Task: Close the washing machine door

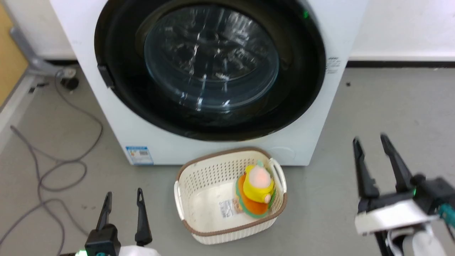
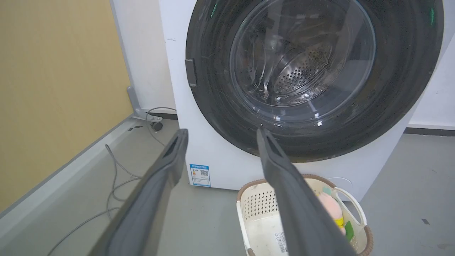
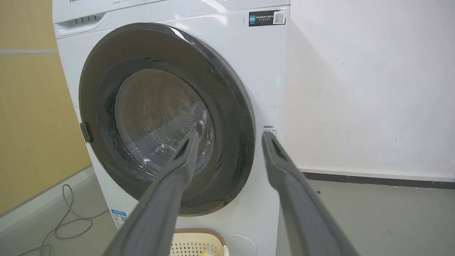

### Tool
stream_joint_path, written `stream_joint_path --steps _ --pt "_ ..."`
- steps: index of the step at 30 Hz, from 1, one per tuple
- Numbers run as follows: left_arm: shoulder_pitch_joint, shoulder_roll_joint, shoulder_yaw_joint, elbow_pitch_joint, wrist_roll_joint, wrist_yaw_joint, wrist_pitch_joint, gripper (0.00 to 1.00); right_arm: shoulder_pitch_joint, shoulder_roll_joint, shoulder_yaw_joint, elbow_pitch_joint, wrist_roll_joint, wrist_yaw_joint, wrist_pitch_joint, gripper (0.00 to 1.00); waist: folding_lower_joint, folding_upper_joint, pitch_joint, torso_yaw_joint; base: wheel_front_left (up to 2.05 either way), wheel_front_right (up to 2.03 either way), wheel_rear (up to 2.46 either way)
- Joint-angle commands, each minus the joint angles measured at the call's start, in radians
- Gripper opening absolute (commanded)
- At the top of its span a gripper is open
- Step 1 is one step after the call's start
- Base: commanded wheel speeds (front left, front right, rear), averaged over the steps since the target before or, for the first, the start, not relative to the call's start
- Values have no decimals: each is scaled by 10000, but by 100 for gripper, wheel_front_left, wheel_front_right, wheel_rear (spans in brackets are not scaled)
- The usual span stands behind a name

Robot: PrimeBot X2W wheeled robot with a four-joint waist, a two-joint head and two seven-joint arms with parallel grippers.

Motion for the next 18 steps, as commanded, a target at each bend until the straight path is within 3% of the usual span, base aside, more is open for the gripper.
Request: stream_joint_path --steps 1,12,13,18 --pt "137 7 33 24 66 -72 -44 100 265 76 -1 -44 107 -9 -44 100 1 0 -196 -179 0 0 0" --pt "259 7 -12 132 84 -197 -44 100 1831 230 166 -388 587 -9 -44 100 1 0 -392 -80 0 0 0" --pt "144 -2 -30 102 58 -177 7 0 1742 177 148 -315 563 -2 5 0 1 0 -392 -87 0 0 0" --pt "127 -2 -31 86 71 -204 70 0 1728 178 150 -324 527 0 60 0 1 0 -392 -81 0 0 0"
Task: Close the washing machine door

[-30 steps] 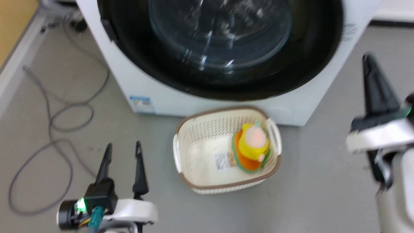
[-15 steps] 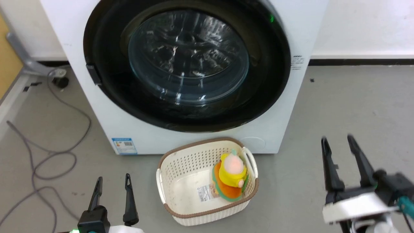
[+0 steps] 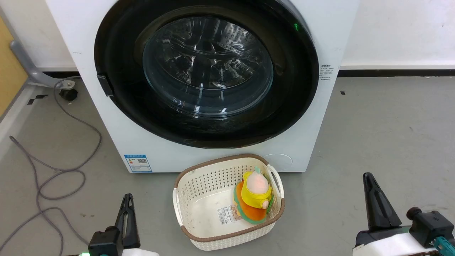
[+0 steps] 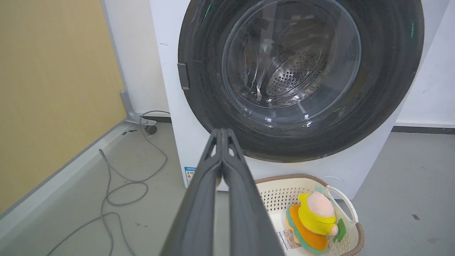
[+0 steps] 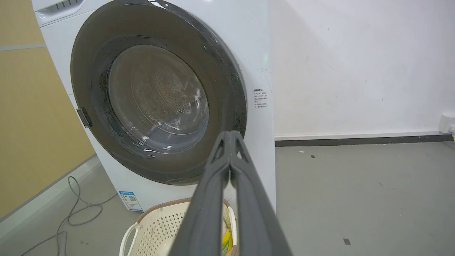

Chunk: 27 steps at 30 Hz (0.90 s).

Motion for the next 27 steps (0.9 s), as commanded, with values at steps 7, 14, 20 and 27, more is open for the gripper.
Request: stream_joint_path --steps 7,14,20,27 --pt "-66 1 44 -56 50 -116 182 0 -20 4 7 -48 -141 -1 185 0 1 -1 7 17 0 0 0" --pt "-114 1 69 -100 86 -203 325 0 -35 8 9 -83 -246 -1 329 0 1 -1 13 33 0 0 0" --pt "-155 2 89 -137 117 -277 447 0 -48 10 11 -114 -336 -2 451 0 1 -1 19 46 0 0 0" --pt "-204 2 113 -181 153 -363 591 0 -62 14 13 -149 -441 -2 595 0 1 -1 25 61 0 0 0"
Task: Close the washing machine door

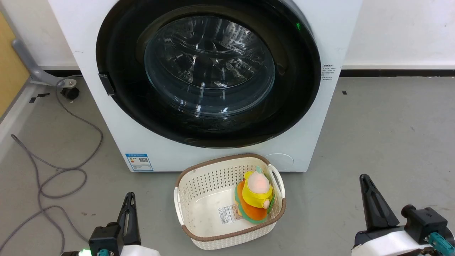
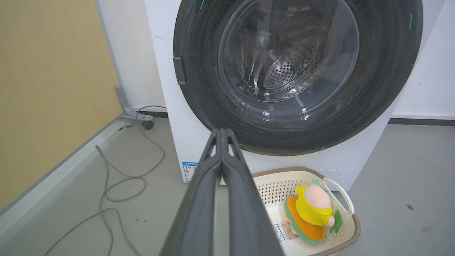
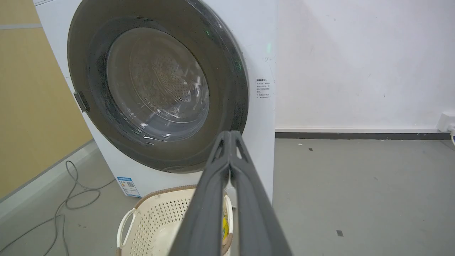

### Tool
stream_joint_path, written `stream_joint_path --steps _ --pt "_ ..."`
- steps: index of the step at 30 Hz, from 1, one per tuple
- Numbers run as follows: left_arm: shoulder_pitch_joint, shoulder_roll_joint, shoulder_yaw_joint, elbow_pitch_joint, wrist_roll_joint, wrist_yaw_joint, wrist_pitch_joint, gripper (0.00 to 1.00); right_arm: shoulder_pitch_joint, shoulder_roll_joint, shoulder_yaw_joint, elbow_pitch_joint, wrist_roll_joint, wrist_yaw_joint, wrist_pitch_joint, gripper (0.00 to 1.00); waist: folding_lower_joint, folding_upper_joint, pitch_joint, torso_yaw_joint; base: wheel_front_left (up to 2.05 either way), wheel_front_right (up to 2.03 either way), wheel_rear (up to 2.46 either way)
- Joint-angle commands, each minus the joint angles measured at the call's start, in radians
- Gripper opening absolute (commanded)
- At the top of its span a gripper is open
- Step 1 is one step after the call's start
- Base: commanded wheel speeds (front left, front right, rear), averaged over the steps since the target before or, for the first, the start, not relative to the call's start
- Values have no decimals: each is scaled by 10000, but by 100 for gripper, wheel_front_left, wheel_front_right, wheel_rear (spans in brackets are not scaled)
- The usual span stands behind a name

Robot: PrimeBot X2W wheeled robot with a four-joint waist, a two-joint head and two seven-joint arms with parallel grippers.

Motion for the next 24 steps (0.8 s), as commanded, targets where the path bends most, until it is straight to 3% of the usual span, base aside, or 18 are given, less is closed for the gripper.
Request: stream_joint_path --steps 1,24 --pt "-149 2 30 -71 56 -46 80 0 -63 14 8 -77 -74 -2 46 0 0 0 1 3 0 0 0" --pt "-308 4 109 -214 175 -330 550 0 -111 25 15 -193 -419 -4 517 0 0 0 22 54 0 0 0"
